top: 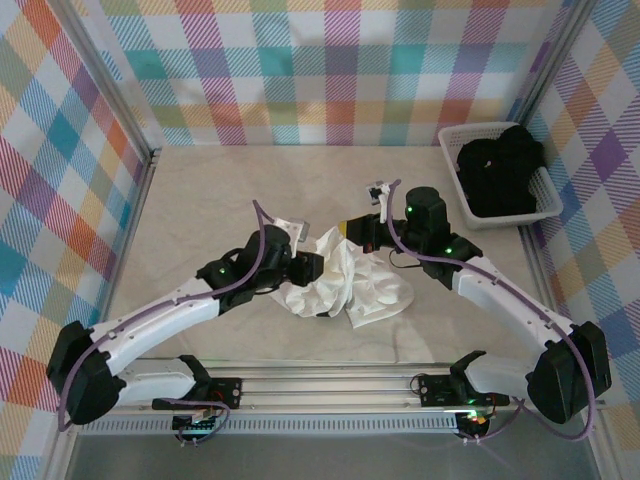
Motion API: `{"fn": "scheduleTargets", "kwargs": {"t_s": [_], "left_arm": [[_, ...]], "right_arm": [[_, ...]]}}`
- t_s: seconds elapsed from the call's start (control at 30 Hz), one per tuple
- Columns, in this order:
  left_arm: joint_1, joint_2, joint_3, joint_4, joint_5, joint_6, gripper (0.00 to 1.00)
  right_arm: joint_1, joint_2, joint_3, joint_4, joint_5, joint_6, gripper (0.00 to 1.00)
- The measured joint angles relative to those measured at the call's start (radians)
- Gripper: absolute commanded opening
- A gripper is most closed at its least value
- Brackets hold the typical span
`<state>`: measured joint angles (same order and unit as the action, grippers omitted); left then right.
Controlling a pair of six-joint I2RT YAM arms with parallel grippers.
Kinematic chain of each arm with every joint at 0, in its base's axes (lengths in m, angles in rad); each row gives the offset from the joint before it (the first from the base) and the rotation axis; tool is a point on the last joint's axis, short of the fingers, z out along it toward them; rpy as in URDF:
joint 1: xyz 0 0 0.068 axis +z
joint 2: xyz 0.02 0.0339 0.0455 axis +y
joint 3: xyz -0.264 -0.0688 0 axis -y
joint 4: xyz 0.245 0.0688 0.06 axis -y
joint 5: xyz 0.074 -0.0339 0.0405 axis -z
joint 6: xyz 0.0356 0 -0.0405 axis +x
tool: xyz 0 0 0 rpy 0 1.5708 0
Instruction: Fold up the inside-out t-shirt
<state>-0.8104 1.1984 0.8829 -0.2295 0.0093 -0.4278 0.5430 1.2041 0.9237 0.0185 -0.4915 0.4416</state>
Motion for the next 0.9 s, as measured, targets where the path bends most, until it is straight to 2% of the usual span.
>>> {"fn": "scheduleTargets", "kwargs": {"t_s": [0.17, 0.3, 0.43, 0.6, 0.67, 0.83, 0.9], "left_arm": [[0.0, 0.085, 0.066, -0.006, -0.064, -0.071, 0.4], [0.001, 0.12, 0.091, -0.009, -0.105, -0.107, 0.33], [0.005, 0.142, 0.101, -0.011, -0.116, -0.125, 0.26], [0.011, 0.18, 0.117, -0.011, -0.112, -0.13, 0.24], [0.015, 0.192, 0.121, -0.012, -0.105, -0.13, 0.2], [0.021, 0.209, 0.126, -0.012, -0.088, -0.134, 0.02], [0.026, 0.208, 0.126, -0.007, -0.08, -0.131, 0.0]], "right_arm": [[0.0, 0.0, -0.002, 0.008, 0.0, 0.004, 0.0], [0.0, -0.003, -0.013, 0.011, 0.0, 0.004, 0.0], [0.0, -0.004, -0.015, 0.012, 0.0, 0.004, 0.0], [0.0, -0.012, -0.019, 0.016, 0.0, 0.004, 0.0], [0.0, -0.017, -0.025, 0.02, -0.001, 0.004, 0.0], [0.0, -0.021, -0.027, 0.023, 0.001, 0.003, 0.0], [0.0, -0.026, -0.027, 0.021, 0.006, -0.003, 0.0]]}}
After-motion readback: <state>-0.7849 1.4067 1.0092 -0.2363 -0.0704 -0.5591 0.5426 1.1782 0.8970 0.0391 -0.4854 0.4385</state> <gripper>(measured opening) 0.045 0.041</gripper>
